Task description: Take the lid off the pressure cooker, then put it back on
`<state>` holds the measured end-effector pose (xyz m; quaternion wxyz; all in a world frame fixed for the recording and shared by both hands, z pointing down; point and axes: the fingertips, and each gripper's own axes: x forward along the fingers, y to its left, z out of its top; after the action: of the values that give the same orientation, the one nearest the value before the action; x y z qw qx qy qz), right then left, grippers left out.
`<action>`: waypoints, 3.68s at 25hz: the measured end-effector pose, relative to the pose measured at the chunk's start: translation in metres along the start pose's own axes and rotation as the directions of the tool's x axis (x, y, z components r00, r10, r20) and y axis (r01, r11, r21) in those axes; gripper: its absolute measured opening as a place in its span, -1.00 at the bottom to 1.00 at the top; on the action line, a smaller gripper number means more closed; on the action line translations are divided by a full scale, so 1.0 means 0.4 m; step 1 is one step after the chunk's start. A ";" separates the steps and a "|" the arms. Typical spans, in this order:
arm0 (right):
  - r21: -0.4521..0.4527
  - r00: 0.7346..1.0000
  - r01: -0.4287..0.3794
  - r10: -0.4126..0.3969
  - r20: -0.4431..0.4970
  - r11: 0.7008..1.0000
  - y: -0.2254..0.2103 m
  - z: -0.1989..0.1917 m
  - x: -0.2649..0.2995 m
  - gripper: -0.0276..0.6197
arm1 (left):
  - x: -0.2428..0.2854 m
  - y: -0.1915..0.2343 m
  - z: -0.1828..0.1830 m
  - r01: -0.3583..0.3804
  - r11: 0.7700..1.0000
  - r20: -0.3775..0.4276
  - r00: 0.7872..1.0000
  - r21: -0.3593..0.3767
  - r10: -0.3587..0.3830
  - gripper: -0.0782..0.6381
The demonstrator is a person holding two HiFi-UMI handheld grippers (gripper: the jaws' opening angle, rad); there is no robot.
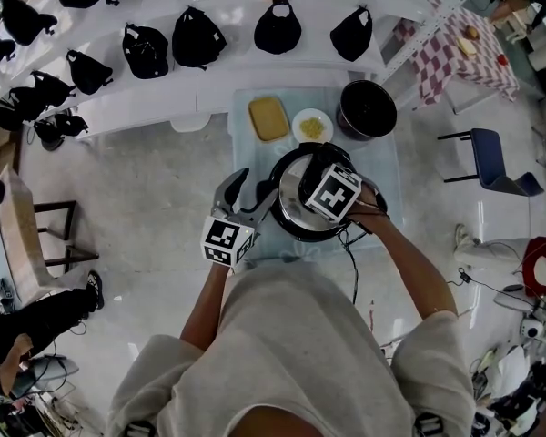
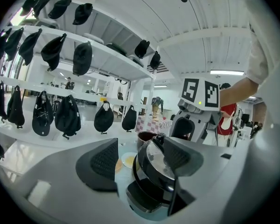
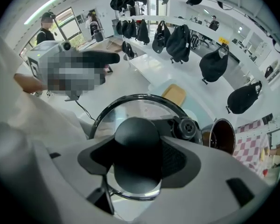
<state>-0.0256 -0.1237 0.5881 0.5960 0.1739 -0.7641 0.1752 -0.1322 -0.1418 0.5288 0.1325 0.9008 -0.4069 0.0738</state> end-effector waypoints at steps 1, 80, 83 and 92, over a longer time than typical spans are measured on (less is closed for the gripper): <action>0.012 1.000 0.000 0.000 0.006 1.000 -0.002 0.000 -0.009 -0.07 | 0.000 0.001 0.002 0.000 1.000 0.001 1.000 0.003 0.000 0.04; 0.769 0.982 0.165 -0.178 -0.067 0.618 -0.246 -0.840 0.321 -0.06 | 0.280 -0.399 0.060 0.301 0.940 -0.137 0.950 0.162 -0.281 0.03; 0.773 0.983 0.158 -0.173 -0.063 0.615 -0.245 -0.836 0.323 -0.06 | 0.279 -0.389 0.059 0.296 0.943 -0.132 0.952 0.155 -0.277 0.03; 0.824 0.982 0.102 -0.188 0.006 0.557 -0.231 -0.825 0.300 0.08 | 0.280 -0.375 0.066 0.288 0.946 -0.118 0.955 0.147 -0.272 0.03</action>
<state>0.2712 -0.0550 0.7857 0.4234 0.5006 -0.6055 0.4512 0.0548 -0.1345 0.5039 0.0873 0.9526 -0.2607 0.1303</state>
